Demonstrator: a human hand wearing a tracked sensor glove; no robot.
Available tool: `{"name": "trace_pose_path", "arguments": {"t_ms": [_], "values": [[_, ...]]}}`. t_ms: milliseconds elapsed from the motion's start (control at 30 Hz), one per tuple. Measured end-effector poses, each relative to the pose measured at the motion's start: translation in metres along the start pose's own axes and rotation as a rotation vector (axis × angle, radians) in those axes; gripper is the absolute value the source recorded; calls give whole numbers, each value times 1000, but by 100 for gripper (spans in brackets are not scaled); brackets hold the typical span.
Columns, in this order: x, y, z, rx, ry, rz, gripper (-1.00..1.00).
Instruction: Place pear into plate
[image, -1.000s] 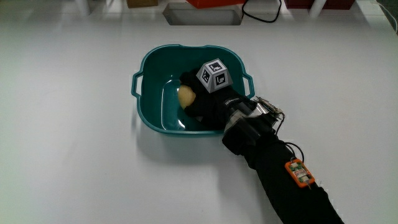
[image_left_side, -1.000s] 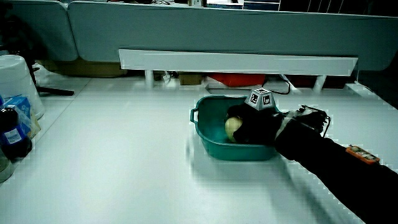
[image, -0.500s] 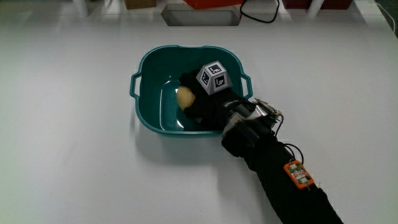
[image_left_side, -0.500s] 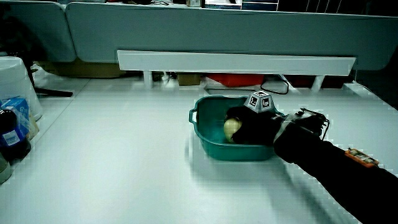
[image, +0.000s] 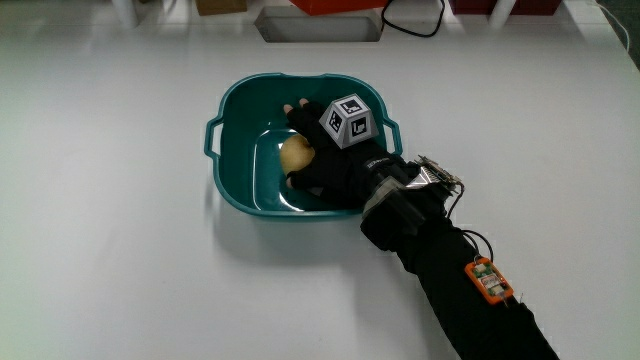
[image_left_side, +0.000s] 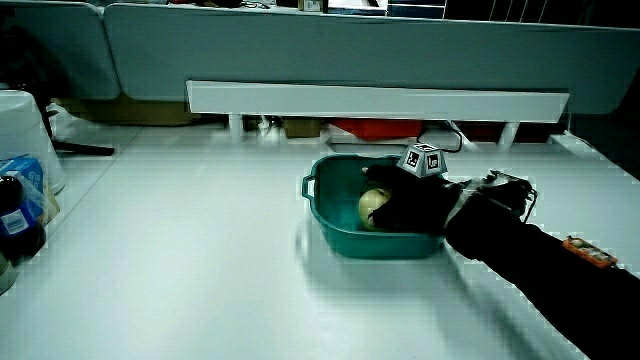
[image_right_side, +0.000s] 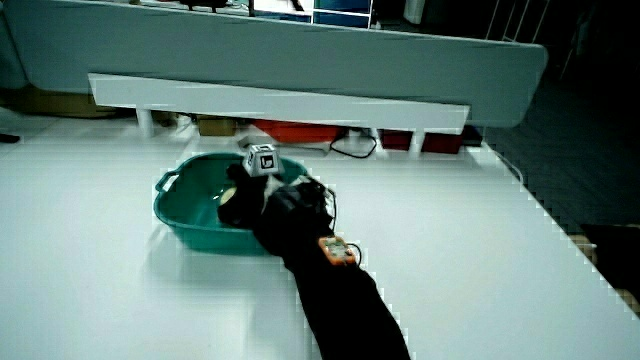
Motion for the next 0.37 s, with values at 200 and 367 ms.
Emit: {"name": "trace_pose_path", "arguments": {"t_ms": [200,367], "values": [[-3,-3,9,4,-2,19,-100],[9,-17,19,13,32,44,-100]]}}
